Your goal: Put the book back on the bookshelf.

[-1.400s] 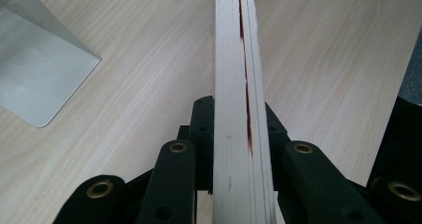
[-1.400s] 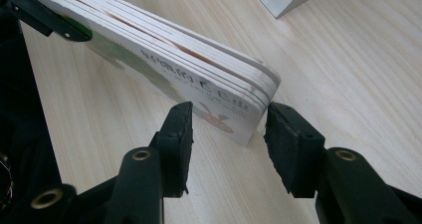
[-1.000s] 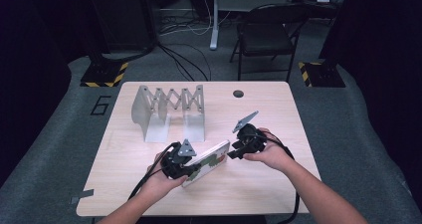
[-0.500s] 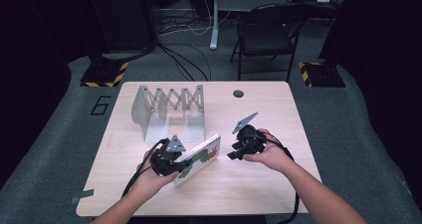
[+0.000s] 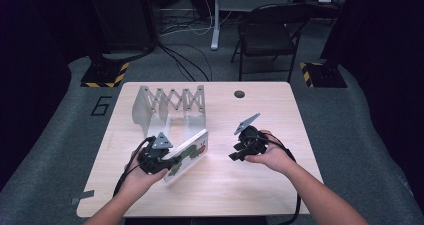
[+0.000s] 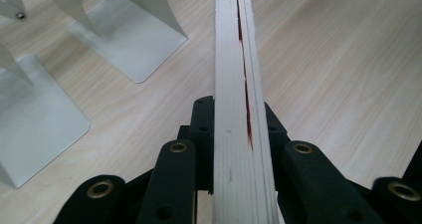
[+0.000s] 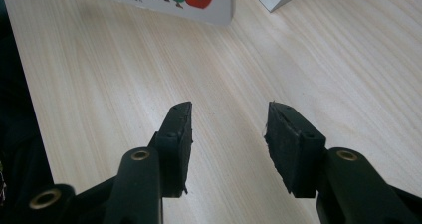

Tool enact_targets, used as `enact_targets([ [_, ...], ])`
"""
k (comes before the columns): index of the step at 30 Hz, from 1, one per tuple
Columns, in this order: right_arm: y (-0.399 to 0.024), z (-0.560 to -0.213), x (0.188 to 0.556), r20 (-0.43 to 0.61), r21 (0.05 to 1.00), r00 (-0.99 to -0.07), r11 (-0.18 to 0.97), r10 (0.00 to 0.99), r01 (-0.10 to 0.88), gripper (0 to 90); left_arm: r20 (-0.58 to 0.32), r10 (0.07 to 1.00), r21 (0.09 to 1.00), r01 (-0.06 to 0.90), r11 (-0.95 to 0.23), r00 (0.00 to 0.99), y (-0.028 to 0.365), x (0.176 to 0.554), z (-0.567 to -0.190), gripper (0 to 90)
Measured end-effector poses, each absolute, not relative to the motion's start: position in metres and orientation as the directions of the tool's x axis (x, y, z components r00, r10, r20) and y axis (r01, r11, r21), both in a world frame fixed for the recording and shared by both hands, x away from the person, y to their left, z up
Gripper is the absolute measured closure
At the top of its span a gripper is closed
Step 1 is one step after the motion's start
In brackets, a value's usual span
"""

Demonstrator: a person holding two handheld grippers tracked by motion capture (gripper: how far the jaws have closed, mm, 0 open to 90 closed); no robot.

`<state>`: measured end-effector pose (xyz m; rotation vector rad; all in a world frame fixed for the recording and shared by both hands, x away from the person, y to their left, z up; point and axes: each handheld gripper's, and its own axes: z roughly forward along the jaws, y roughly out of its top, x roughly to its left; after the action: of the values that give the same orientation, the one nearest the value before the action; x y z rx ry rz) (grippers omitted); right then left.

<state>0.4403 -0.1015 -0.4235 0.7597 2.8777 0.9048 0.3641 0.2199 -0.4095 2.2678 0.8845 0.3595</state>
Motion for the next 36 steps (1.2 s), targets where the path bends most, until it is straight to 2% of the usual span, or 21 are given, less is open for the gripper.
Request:
enact_targets([
  [36,-0.098,-0.429,0.442,0.115,0.552,-0.880,0.707,0.460,0.442,52.5,0.015,0.791,0.696,0.561,-0.448,0.612,0.286,0.365,-0.398,75.6],
])
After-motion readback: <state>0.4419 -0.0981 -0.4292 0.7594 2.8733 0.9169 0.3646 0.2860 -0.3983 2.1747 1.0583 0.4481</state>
